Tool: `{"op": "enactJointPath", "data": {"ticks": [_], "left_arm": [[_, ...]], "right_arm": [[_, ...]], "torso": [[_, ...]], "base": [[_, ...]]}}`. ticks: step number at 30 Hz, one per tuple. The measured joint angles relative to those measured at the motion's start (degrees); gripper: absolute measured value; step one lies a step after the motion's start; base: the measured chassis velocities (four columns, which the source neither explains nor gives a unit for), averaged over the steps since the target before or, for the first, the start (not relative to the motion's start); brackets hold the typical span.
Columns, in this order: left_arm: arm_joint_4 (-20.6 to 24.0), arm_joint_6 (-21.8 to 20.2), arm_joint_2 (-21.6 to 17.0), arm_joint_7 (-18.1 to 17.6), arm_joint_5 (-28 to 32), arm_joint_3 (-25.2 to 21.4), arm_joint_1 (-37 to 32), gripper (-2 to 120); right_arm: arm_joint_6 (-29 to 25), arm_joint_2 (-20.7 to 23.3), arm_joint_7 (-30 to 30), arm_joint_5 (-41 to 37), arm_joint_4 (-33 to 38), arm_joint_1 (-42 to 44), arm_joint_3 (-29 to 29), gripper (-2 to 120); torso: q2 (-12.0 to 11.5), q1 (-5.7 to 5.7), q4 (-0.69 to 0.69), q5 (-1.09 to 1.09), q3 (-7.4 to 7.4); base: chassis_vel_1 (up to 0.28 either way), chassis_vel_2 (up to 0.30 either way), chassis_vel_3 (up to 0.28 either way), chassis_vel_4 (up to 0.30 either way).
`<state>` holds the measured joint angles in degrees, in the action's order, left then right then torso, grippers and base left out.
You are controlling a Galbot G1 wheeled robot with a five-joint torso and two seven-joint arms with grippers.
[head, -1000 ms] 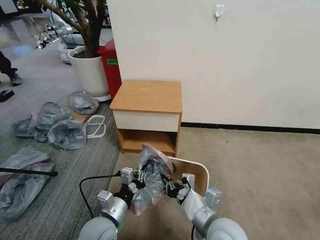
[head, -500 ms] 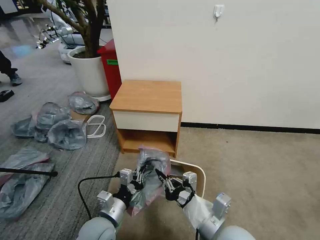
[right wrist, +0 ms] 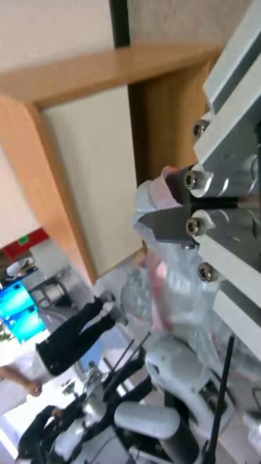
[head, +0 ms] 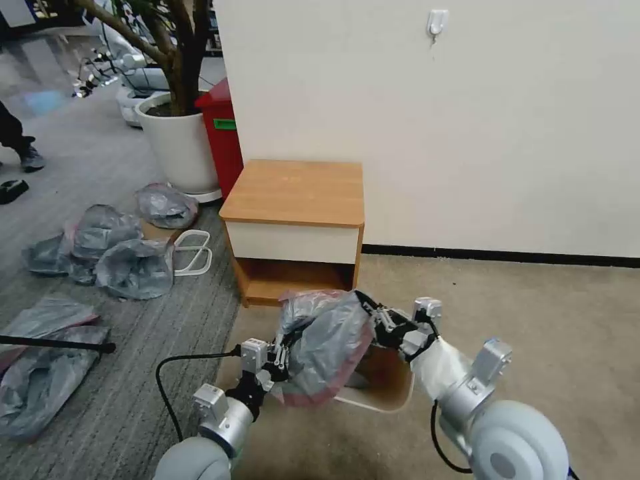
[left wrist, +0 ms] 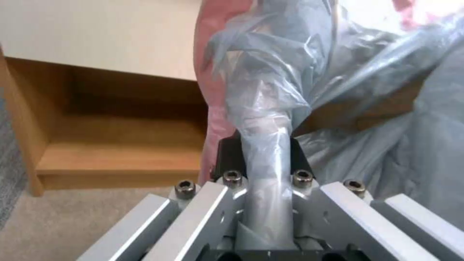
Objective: Pick up the garbage bag from the table and place it over the trash can.
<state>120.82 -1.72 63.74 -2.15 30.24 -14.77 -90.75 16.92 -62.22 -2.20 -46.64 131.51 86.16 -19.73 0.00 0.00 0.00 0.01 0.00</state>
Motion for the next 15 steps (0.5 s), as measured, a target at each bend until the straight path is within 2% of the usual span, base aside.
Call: {"op": "enactJointPath", "data": {"ticks": [15], "left_arm": [[0.36, -0.10, 1.96, -1.68, 5.62, -3.94, 0.96, 3]], "right_arm": [[-1.22, 2.80, 0.37, -0.42, 0.45, 2.57, -4.35, 0]], "torso": [[0.00, 0.00, 0.00, -0.01, 0.00]], "base": [[0.000, 0.000, 0.000, 0.000]]}}
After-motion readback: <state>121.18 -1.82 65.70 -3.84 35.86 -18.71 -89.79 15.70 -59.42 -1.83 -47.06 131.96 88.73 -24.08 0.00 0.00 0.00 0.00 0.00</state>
